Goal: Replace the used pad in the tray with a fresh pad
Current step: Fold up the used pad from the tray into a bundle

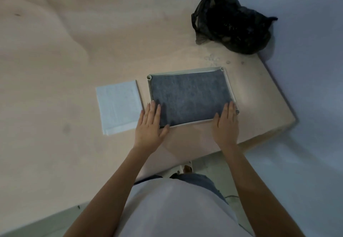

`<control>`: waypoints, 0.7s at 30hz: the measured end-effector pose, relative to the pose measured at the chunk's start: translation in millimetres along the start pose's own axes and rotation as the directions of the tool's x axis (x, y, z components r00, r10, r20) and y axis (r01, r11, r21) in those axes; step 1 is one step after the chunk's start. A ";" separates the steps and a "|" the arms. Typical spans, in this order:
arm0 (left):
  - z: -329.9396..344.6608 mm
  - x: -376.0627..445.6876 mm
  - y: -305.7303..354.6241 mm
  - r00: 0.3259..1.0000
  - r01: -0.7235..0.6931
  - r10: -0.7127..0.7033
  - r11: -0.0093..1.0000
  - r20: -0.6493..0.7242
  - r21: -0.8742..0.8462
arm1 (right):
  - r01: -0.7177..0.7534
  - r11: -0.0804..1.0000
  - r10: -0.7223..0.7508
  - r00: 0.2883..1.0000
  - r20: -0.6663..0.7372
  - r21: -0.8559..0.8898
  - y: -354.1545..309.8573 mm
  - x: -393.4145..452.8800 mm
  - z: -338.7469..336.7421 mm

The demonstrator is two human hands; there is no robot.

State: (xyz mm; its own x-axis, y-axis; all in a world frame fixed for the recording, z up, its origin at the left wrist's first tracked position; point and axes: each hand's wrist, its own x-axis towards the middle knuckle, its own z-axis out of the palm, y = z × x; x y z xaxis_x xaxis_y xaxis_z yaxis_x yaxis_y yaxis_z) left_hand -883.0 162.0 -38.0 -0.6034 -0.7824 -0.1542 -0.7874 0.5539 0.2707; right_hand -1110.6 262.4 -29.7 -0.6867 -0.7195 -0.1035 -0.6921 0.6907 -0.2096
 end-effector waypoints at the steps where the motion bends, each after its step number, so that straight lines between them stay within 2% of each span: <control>1: 3.9 1.5 5.8 0.999 0.028 -0.028 1.000 -0.016 -0.003 | 0.021 1.000 -0.021 1.000 -0.007 0.004 7.3 8.1 -0.7; 5: 18.0 1.1 31.2 0.980 0.186 -0.188 0.982 -0.059 -0.030 | 0.120 0.992 -0.119 0.992 -0.031 0.035 34.9 36.5 -5.3; 11: 31.3 3.6 56.2 0.913 0.391 -0.395 0.919 -0.106 -0.053 | 0.291 0.956 -0.292 0.956 0.029 0.020 68.7 69.3 -6.1; 15: 32.4 3.5 65.3 0.888 0.443 -0.447 0.895 -0.107 -0.059 | 0.395 0.919 -0.394 0.918 0.049 -0.011 75.7 78.3 -9.0; 21: 31.1 5.4 69.3 0.865 0.495 -0.495 0.869 -0.086 -0.029 | 0.467 0.884 -0.467 0.884 0.028 0.000 71.5 93.6 -9.8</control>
State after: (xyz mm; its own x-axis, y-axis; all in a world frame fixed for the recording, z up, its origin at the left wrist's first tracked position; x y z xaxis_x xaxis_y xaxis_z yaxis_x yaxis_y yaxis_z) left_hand -944.8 205.0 -49.6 -0.1209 -0.9751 -0.1859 -0.9787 0.0858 0.1866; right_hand -1226.5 245.2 -44.8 -0.2779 -0.9604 -0.0212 -0.9326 0.2750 -0.2338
